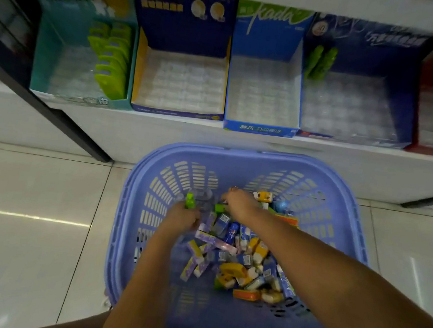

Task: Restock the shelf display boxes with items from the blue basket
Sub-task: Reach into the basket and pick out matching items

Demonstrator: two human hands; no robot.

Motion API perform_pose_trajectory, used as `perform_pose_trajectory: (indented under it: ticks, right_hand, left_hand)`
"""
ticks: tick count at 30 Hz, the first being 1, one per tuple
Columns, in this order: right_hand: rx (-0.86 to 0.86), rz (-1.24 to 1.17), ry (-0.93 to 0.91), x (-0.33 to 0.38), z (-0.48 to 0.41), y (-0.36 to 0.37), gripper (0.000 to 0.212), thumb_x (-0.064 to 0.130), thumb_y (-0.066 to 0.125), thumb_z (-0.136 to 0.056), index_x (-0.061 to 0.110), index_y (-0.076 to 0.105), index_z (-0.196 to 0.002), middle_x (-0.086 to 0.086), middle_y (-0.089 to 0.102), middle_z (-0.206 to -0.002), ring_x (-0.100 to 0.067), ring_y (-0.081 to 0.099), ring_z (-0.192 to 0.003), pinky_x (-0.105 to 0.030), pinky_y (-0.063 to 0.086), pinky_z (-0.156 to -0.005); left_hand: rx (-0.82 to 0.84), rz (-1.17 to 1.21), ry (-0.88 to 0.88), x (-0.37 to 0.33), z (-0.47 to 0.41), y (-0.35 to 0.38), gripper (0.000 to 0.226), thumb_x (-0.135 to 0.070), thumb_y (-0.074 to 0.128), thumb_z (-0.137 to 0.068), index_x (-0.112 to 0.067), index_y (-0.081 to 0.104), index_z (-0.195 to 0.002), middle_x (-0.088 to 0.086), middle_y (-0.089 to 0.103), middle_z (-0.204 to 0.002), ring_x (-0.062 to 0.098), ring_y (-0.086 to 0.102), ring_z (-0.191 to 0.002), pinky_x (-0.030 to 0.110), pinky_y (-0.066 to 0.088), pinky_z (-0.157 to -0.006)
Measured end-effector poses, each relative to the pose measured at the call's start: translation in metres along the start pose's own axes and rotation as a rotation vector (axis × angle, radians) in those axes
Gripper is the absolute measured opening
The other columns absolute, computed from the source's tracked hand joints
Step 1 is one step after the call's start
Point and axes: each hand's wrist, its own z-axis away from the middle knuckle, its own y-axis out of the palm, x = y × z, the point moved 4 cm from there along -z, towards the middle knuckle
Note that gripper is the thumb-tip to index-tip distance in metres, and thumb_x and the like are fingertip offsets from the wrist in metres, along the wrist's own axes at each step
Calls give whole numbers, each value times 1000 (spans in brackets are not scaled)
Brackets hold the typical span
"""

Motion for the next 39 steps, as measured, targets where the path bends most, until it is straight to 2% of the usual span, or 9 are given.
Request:
perform_pose_trajectory:
  ticks: [4, 11, 16, 19, 21, 27, 30, 34, 39]
  right_hand:
    - [49, 224, 11, 8, -14, 17, 33, -8, 49, -85, -6, 57, -117, -23, 60, -114, -40, 61, -100, -46, 49, -75]
    - [56, 248, -11, 4, -19, 26, 38, -1, 57, -84, -1, 53, -122, -21, 58, -118, -39, 62, -97, -41, 48, -70]
    - [-7, -126, -70, 7, 8, -9, 38, 24, 71, -78, 14, 57, -112, -9, 47, -118, -30, 56, -100, -34, 45, -80]
    - [102, -407, -95, 3, 41, -38, 35, 26, 72, -79, 19, 54, -108, -2, 55, -106, -22, 55, -96, -34, 46, -79]
    - [93, -495, -123, -4, 64, -64, 24, 26, 69, -82, 22, 57, -103, 7, 59, -91, -14, 58, -85, -31, 45, -73]
    - [-156, -752, -164, -34, 129, -138, 19, 30, 70, -84, 32, 70, -103, 18, 70, -98, 6, 64, -87, -15, 51, -77]
    - [-394, -1225, -147, -54, 152, -160, 22, 10, 74, -77, 17, 70, -98, 3, 72, -88, -6, 68, -80, -19, 54, -76]
    - [-543, -1597, -77, -71, 167, -176, 23, 3, 67, -81, 0, 66, -104, -10, 70, -88, -10, 68, -72, -19, 56, -70]
    - [-779, -1455, -95, -89, 170, -217, 19, 0, 67, -82, 1, 66, -100, -6, 70, -84, -4, 68, -69, -17, 56, -68]
  left_hand:
    - [-66, 62, -10, 3, -3, -8, 28, 1, 52, -87, -10, 51, -62, 15, 52, -63, 23, 49, -59, 36, 42, -66]
    - [-56, 18, 41, 2, -2, -11, 36, -23, 57, -94, -8, 52, -62, 19, 54, -68, 24, 52, -63, 35, 43, -67]
    - [46, -176, 71, -8, 4, -10, 31, -18, 62, -90, -9, 56, -62, 9, 55, -60, 19, 51, -56, 29, 43, -59]
    - [202, -9, 66, -26, 19, 4, 18, -16, 64, -90, 1, 67, -93, 14, 67, -82, 21, 64, -72, 32, 55, -72]
    - [292, 122, 76, -44, 31, 15, 16, -16, 65, -88, -2, 68, -94, 10, 71, -81, 14, 66, -65, 24, 56, -63]
    - [388, 236, 195, -102, 69, 37, 12, -16, 65, -88, -4, 68, -87, 6, 73, -74, 5, 54, -50, 17, 46, -50]
    - [425, 392, 298, -130, 91, 55, 13, -14, 65, -85, -4, 71, -90, 10, 74, -88, 6, 54, -53, 17, 46, -50]
    - [267, 355, 501, -163, 111, 78, 11, -15, 64, -88, -10, 72, -82, 3, 60, -65, 7, 49, -52, 17, 43, -53]
    - [174, 316, 583, -196, 121, 88, 10, -18, 61, -91, -14, 70, -87, 1, 65, -70, 6, 55, -54, 19, 48, -56]
